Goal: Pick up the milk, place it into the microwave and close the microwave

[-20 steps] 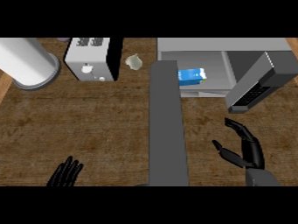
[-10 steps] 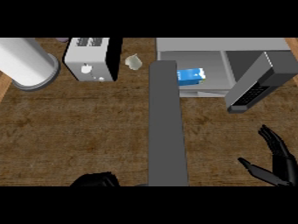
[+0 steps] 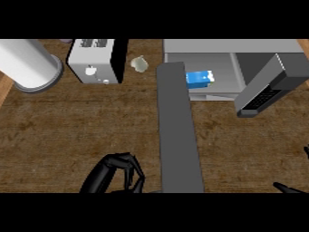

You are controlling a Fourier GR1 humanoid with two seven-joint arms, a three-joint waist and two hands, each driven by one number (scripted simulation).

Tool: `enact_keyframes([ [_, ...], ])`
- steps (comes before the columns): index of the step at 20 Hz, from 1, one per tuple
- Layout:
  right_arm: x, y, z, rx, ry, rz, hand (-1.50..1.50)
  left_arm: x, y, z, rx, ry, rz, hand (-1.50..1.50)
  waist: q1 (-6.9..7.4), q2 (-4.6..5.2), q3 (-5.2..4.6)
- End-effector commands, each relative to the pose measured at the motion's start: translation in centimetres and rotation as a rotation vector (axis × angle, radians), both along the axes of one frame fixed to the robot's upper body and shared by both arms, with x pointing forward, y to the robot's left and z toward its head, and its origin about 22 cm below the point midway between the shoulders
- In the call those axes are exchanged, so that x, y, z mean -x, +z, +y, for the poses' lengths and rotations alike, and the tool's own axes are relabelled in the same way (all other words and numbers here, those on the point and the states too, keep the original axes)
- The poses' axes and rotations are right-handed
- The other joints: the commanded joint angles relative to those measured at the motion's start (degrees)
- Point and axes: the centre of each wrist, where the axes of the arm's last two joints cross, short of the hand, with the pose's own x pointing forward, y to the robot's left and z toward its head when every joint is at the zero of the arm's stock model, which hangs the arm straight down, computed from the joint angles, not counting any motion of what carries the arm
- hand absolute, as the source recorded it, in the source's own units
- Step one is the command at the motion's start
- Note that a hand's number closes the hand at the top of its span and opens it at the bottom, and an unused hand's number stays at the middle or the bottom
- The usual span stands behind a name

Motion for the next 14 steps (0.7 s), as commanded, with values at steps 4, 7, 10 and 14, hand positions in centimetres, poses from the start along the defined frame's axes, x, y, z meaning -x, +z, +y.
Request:
enact_keyframes([
  [4, 0.1, 2.1, -2.7, -0.032, 0.074, -0.093, -1.5, -3.2, -1.7, -3.4, -0.227, -0.241, 0.115, 1.5, -1.17, 0.21, 0.06],
  [7, 1.4, 1.4, -2.4, -0.043, 0.09, -0.073, -1.5, -1.9, -1.8, -6.6, -0.284, -0.371, 0.181, 1.5, -1.35, 0.14, 0.08],
  [10, 0.7, 2.3, -3.1, -0.064, 0.087, -0.101, -1.5, -2.6, -2.9, -7.5, -0.334, -0.459, 0.244, 1.5, -1.73, 0.22, 0.01],
  [14, 1.3, 2.6, -3.4, -0.063, 0.132, -0.127, -1.5, -3.5, -3.2, -9.6, -0.347, -0.47, 0.155, 1.5, -1.6, 0.24, -0.01],
])
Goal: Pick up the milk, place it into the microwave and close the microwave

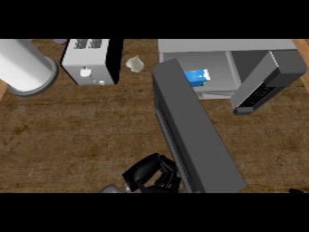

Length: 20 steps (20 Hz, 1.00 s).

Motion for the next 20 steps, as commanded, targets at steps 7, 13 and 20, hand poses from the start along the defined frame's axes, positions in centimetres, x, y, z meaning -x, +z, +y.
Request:
enact_keyframes([
  [7, -3.0, 1.1, 2.1, -0.088, 0.203, -0.168, -1.5, 2.3, -1.3, -4.5, 0.04, -0.064, -0.061, 1.5, -2.71, 0.43, -0.19],
  [13, -4.8, 3.0, 2.4, -0.079, 0.261, -0.198, -1.5, 1.1, 0.3, -5.9, 0.083, 0.015, -0.09, -1.5, -5.03, 0.72, -0.29],
  [20, -6.7, 5.1, 2.9, -0.069, 0.332, -0.21, -1.5, -1.1, 2.9, -7.3, 0.109, 0.095, -0.152, 1.5, -8.25, 1.15, -0.36],
])
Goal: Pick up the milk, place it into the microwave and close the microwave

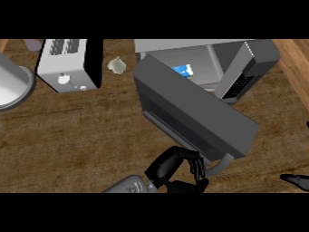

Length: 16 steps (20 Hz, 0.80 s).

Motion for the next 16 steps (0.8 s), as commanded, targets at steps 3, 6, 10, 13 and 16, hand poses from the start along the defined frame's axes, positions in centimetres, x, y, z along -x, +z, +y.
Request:
enact_keyframes([
  [3, -1.6, 2.0, 0.2, -0.032, 0.129, -0.063, -1.5, -2.0, 2.8, -2.0, 0.042, 0.031, -0.044, 1.5, -3.2, 0.51, -0.07],
  [6, -2.3, 2.4, 0.9, -0.03, 0.167, -0.058, -1.5, -3.0, 4.0, -2.5, 0.066, 0.051, -0.082, 1.5, -4.27, 0.89, -0.01],
  [10, -3.4, 3.6, 1.4, -0.012, 0.206, -0.067, -1.5, -4.7, 5.7, -3.0, 0.102, 0.087, -0.158, 1.5, -6.17, 1.38, 0.01],
  [13, -4.5, 5.1, 1.4, 0.006, 0.232, -0.095, -1.5, -5.8, 7.2, -3.6, 0.11, 0.11, -0.188, 1.5, -7.9, 1.53, 0.09],
  [16, -5.5, 6.5, 1.5, 0.001, 0.239, -0.143, -1.5, -7.1, 8.1, -3.7, 0.107, 0.135, -0.189, 1.5, -9.16, 1.87, 0.16],
])
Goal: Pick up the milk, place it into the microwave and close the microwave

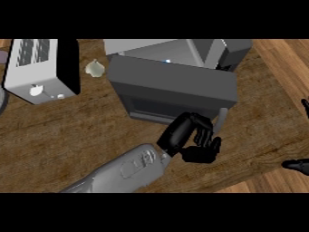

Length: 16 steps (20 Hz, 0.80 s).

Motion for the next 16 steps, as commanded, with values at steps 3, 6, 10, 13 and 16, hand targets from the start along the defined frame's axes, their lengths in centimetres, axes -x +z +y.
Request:
enact_keyframes([
  [3, -1.3, 1.6, 0.2, -0.036, 0.095, -0.051, -1.5, -2.5, 2.7, -0.7, 0.024, 0.055, -0.047, 1.5, -2.96, 1.0, 0.22],
  [6, -2.4, 2.9, 0.6, -0.039, 0.138, -0.08, -1.5, -3.4, 3.8, -1.1, 0.021, 0.066, -0.053, 1.5, -3.36, 1.22, 0.33],
  [10, -3.3, 3.7, 1.3, -0.056, 0.171, -0.09, -1.5, -4.4, 4.9, -1.4, 0.021, 0.095, -0.063, 1.5, -4.57, 1.93, 0.46],
  [13, -3.6, 4.8, 1.0, -0.037, 0.198, -0.086, -1.5, -5.4, 5.5, -1.3, 0.016, 0.133, -0.064, 1.5, -5.74, 2.08, 0.4],
  [16, -4.5, 5.9, 1.7, -0.046, 0.233, -0.115, -1.5, -5.9, 6.0, -1.3, 0.016, 0.152, -0.07, 1.5, -6.4, 2.48, 0.45],
])
